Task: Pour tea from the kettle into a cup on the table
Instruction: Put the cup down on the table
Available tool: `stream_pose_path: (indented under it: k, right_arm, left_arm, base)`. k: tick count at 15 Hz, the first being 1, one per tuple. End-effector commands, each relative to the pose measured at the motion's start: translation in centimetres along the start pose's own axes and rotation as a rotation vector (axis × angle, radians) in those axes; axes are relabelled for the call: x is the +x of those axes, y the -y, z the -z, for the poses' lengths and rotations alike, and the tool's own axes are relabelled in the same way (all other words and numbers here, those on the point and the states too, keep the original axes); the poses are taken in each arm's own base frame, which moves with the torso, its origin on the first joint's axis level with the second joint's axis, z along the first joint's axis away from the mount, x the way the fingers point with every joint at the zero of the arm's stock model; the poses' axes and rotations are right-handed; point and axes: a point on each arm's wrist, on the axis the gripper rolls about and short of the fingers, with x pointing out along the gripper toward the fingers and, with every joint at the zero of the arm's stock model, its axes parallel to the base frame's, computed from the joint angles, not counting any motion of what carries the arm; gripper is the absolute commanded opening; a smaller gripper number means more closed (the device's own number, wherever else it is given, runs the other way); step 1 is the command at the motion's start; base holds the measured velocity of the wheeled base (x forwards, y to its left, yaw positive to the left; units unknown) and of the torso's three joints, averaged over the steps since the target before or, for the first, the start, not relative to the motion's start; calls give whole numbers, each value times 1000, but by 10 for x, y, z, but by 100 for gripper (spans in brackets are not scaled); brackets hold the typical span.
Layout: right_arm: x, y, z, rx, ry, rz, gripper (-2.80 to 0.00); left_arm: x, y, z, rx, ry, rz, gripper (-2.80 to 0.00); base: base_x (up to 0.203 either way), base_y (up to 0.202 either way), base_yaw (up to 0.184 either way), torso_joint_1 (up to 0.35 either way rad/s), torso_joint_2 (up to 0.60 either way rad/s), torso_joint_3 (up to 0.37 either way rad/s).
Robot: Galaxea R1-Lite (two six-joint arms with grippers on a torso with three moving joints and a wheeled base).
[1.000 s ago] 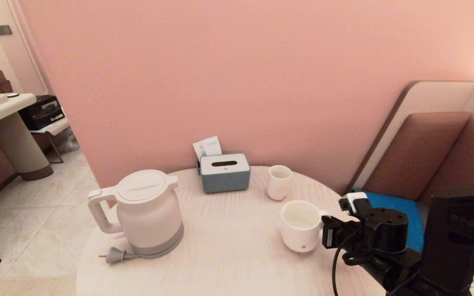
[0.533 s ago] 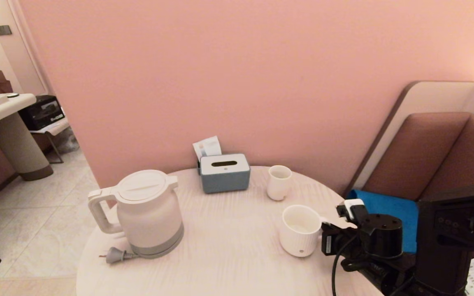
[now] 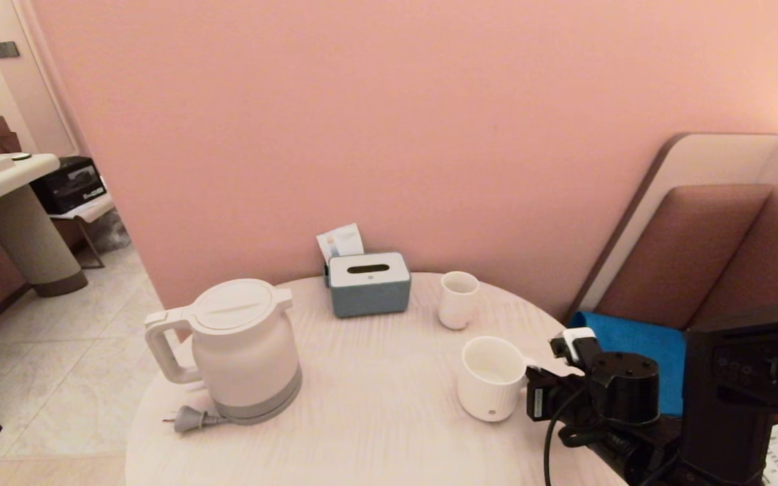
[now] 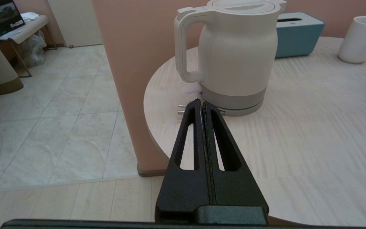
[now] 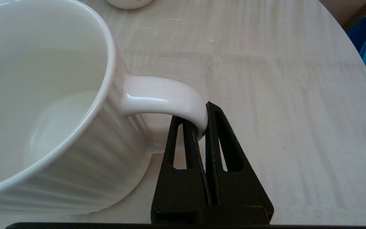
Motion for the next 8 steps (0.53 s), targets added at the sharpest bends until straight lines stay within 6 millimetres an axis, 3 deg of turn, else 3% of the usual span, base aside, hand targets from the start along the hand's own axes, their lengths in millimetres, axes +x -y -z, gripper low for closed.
stream_pose_path:
  k: [1, 8]
  right_arm:
    - [-1, 0, -3, 7, 27, -2, -280]
    - [2, -6, 3, -3, 9, -20, -280]
  left_arm:
    - [0, 0, 0, 0, -1, -1, -280]
    - [0, 0, 0, 0, -1, 0, -280]
  base:
    - [0, 0, 0, 0, 0, 0]
    - [0, 0, 0, 0, 0, 0]
